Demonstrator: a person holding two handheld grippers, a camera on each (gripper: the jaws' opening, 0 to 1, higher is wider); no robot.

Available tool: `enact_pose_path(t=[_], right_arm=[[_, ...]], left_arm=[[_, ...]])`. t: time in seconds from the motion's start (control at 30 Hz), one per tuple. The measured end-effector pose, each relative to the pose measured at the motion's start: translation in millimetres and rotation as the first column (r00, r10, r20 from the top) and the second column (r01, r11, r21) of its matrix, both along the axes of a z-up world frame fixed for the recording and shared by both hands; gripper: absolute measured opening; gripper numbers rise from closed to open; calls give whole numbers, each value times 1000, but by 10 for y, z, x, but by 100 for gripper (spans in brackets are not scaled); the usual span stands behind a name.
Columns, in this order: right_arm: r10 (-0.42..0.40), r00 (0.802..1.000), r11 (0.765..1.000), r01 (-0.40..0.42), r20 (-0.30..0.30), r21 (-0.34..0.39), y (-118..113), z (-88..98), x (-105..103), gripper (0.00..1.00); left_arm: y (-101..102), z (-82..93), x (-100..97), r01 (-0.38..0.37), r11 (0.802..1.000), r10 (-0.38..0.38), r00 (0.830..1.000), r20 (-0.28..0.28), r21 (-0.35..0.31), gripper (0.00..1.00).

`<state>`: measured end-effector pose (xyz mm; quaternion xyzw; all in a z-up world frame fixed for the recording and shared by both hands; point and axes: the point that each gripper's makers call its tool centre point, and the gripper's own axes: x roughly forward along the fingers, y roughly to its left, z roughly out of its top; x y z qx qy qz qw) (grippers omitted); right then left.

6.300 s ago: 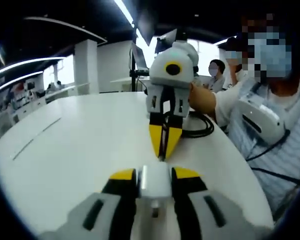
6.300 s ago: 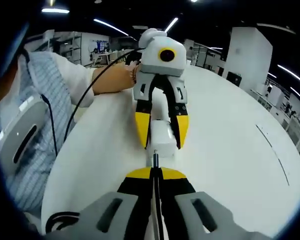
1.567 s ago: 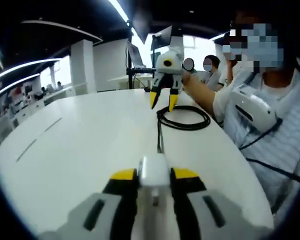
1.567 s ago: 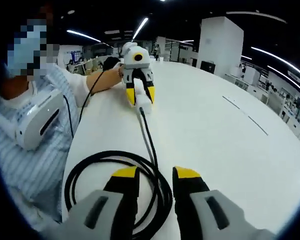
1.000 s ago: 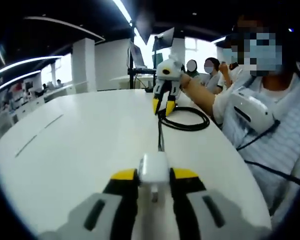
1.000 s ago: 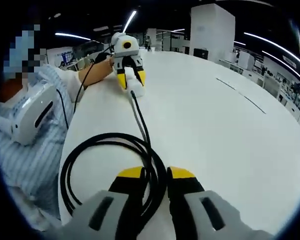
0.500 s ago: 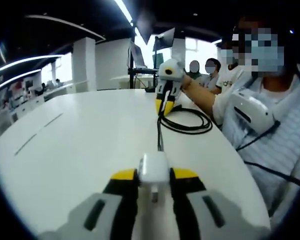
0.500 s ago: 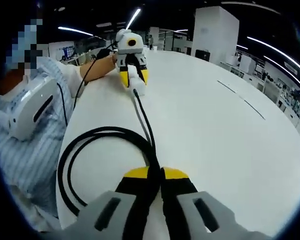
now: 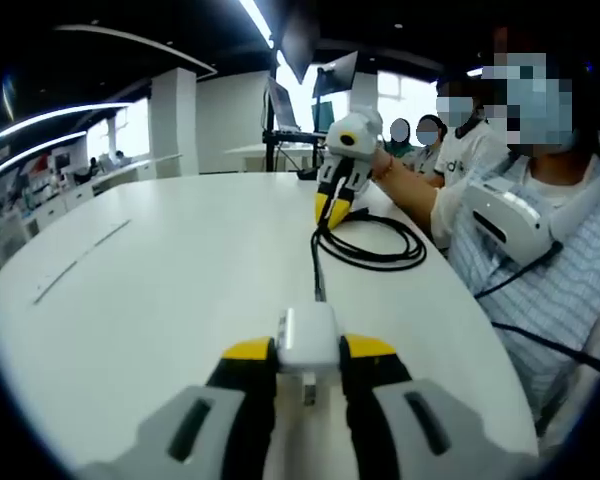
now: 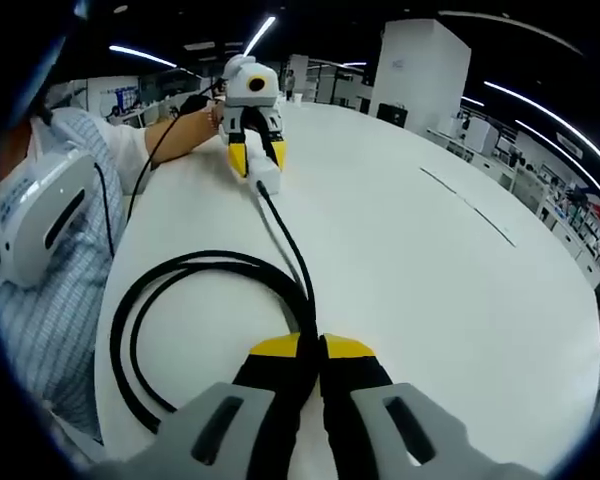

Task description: Plug the desk Type‑C cable into the charger adapter.

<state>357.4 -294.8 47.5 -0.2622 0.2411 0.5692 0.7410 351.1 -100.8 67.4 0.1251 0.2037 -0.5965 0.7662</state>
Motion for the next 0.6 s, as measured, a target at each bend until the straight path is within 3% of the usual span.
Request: enact_pose_path(t=[0.33,0.6], right_arm=[[14,1000,997,-14,1,-77,122,-7,166,3],[-19,1000,994,19,5,-112,214,-32,494,3]], left_arm=[[105,-13,253,-39,998,40,999,-11,38,23],[193,-34,522,-68,996,68,998,-11,61,24]])
